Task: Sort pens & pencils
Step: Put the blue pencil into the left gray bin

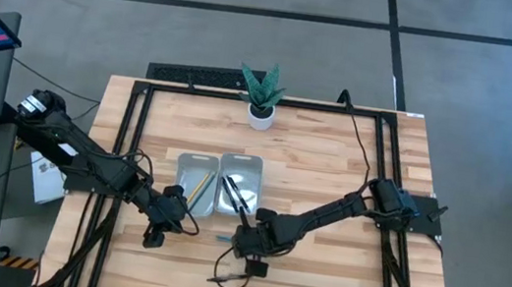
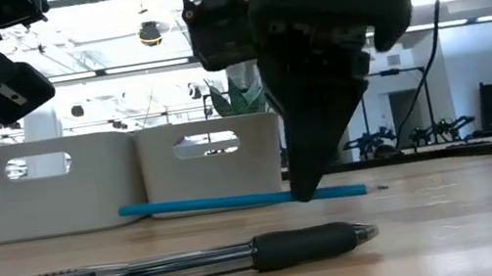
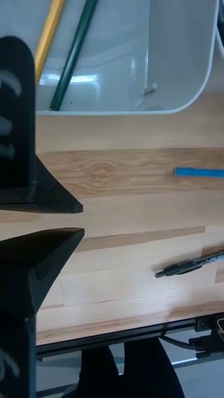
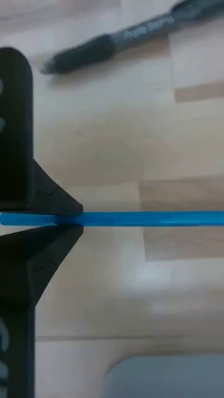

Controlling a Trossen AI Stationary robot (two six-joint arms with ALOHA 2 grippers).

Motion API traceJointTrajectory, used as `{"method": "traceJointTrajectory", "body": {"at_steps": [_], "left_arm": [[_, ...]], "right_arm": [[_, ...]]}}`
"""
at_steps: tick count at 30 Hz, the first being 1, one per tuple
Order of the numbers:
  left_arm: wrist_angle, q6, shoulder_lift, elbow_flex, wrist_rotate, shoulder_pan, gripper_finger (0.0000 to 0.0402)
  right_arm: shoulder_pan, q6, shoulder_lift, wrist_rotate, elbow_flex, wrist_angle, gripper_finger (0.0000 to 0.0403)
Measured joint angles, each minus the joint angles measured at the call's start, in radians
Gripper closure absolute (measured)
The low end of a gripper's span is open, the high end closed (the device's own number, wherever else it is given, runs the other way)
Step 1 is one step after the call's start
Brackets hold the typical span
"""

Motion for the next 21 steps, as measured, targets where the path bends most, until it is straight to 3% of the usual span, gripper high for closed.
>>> {"method": "traceJointTrajectory", "body": {"at_steps": [21], "left_arm": [[-0.019,0.0,0.0,0.0,0.0,0.0,0.0363]], "right_arm": [[-0.02,-0.116,-0.004,0.022,0.196,-0.282,0.0352]]}}
